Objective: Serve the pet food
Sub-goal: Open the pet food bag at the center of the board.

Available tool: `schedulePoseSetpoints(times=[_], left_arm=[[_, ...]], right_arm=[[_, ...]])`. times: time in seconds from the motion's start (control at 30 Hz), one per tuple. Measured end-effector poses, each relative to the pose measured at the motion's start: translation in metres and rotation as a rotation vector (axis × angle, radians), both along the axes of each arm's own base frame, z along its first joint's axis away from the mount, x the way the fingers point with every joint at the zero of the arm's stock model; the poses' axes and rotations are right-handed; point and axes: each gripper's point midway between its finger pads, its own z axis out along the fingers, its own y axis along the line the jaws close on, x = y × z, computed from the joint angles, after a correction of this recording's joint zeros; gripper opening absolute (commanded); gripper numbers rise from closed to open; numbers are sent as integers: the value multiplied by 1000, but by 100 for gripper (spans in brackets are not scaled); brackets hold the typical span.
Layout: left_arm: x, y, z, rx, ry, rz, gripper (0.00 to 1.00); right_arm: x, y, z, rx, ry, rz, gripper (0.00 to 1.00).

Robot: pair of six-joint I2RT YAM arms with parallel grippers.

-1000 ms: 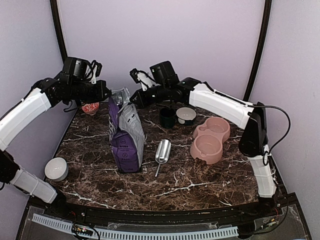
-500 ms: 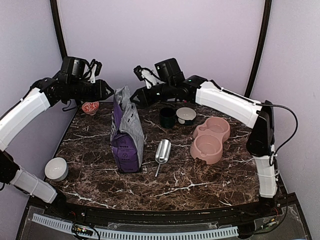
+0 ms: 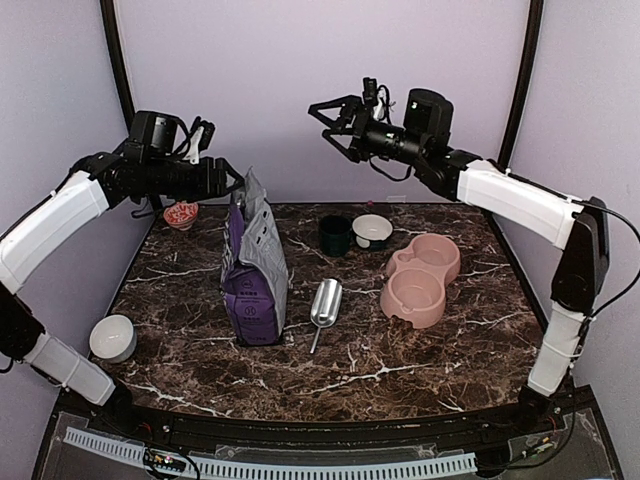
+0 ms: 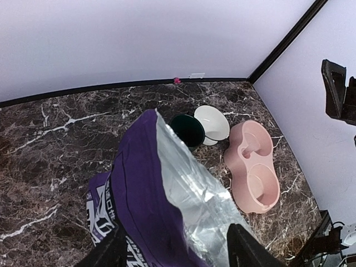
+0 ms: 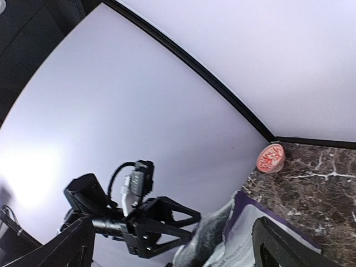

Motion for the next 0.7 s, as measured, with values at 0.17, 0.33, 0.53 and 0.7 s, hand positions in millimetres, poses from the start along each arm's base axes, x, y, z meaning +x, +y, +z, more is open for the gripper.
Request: schedulePoseSetpoints(times=[0.17, 0.33, 0.53, 0.7], left_arm=[[7, -8, -1, 8, 1, -26, 59], [17, -14, -13, 41, 33, -37, 45], [21, -17, -23, 79, 53, -36, 37], [21, -16, -24, 84, 52, -28, 36]], right_arm=[[1, 4, 24, 119, 121, 33, 99], [0, 0, 47, 181, 149, 40, 100], [2, -5, 54, 218, 168, 46, 100], [9, -18, 66, 272, 175, 54, 99]])
